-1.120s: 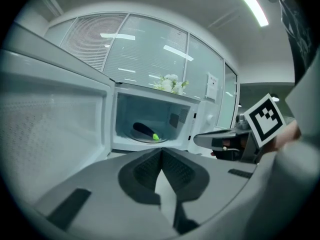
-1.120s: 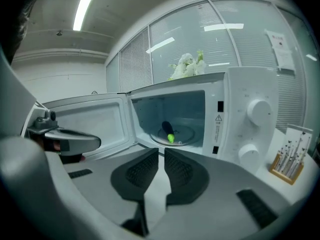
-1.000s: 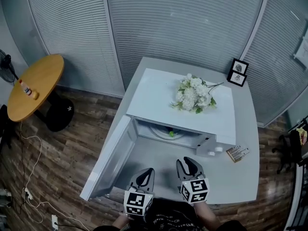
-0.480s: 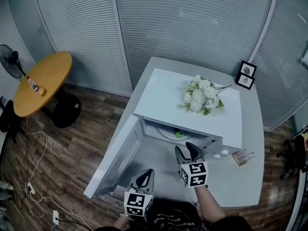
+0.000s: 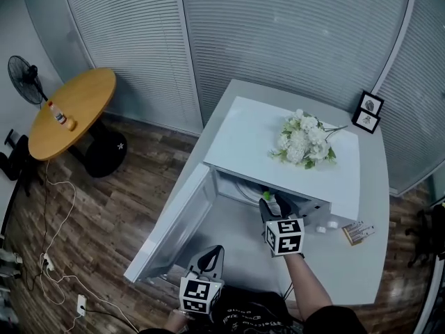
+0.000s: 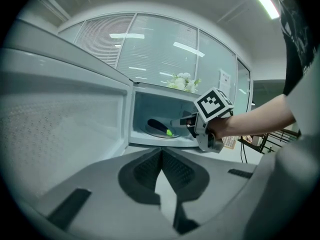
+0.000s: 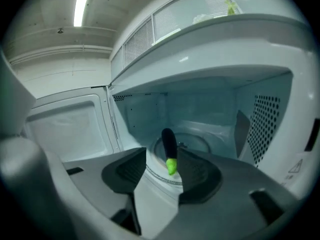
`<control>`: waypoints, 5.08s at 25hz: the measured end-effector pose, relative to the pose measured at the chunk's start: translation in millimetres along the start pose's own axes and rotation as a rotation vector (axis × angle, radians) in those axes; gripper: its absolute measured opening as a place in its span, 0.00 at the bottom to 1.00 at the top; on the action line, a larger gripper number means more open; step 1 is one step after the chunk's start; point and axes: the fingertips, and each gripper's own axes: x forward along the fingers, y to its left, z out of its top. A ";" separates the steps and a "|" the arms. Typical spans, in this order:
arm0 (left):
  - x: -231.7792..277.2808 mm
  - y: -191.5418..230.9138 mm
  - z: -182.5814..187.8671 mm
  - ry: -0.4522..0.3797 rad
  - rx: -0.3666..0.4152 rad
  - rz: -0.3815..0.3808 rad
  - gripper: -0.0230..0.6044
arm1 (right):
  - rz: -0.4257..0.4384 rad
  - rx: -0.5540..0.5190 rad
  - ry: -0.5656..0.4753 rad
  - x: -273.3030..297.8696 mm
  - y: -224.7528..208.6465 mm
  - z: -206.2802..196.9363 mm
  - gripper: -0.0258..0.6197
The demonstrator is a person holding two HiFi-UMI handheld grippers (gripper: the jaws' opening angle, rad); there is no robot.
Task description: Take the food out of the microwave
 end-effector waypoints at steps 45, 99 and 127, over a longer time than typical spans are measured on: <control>-21.5 10.9 -19.3 0.049 -0.033 0.103 0.05 | -0.079 -0.090 0.207 79.9 -30.0 -23.1 0.24; -9.1 -23.7 -8.8 -0.024 0.028 -0.101 0.05 | -0.165 -0.110 0.115 -39.4 -8.1 -27.4 0.24; 11.5 -44.5 -1.3 -0.041 0.072 -0.120 0.05 | -0.217 -0.060 0.061 -111.4 3.2 -47.1 0.24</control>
